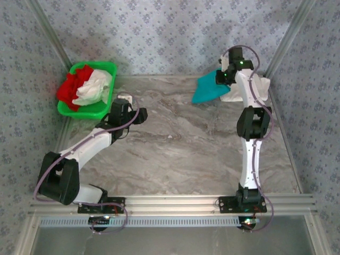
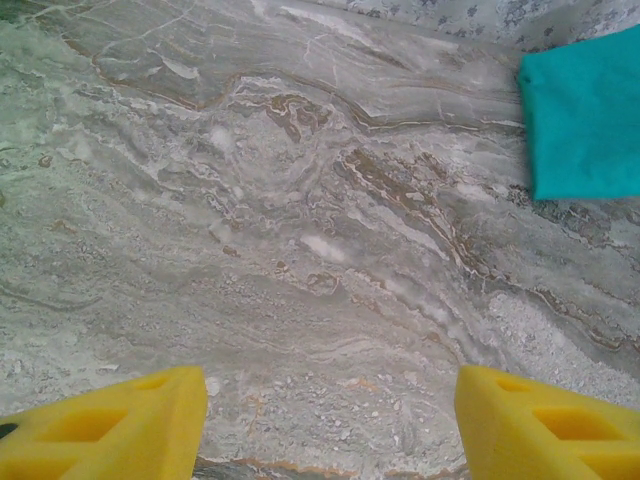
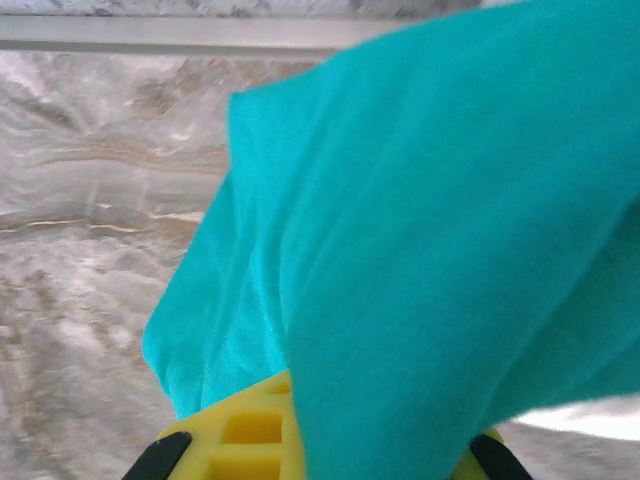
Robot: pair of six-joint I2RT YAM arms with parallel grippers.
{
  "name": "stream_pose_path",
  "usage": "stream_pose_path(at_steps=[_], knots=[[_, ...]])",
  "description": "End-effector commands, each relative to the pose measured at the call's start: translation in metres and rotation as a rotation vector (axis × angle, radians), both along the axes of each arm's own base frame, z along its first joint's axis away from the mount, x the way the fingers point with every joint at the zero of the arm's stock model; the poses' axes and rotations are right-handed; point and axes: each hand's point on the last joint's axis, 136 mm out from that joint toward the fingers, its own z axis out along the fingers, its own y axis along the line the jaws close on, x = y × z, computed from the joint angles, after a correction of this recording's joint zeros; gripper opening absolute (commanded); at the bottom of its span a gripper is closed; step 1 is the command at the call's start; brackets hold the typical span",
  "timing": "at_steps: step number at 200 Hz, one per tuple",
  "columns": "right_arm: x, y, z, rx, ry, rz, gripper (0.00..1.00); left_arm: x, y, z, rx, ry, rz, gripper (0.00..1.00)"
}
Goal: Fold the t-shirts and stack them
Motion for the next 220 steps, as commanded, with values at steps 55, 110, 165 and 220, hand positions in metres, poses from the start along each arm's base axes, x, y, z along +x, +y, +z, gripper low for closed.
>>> stream_pose_path(at_steps=[55, 110, 165, 220], knots=[[0.041, -0.028, 0.033, -0.286, -0.26, 0.249, 0.0, -0.001, -0.005, 0.012, 0.019, -0.034, -0.043, 0.67], [0.046, -0.071, 0.053, -0.301, -0.314, 0.211, 0.0, -0.003, -0.008, 0.012, 0.008, -0.052, -0.06, 0.66], [0.055, -0.12, 0.027, -0.396, -0.283, 0.144, 0.0, -0.002, -0.011, 0.02, 0.009, -0.077, -0.075, 0.66], [0.068, -0.17, -0.002, -0.549, -0.258, 0.045, 0.25, -0.001, -0.007, 0.028, 0.039, -0.088, -0.067, 0.67]])
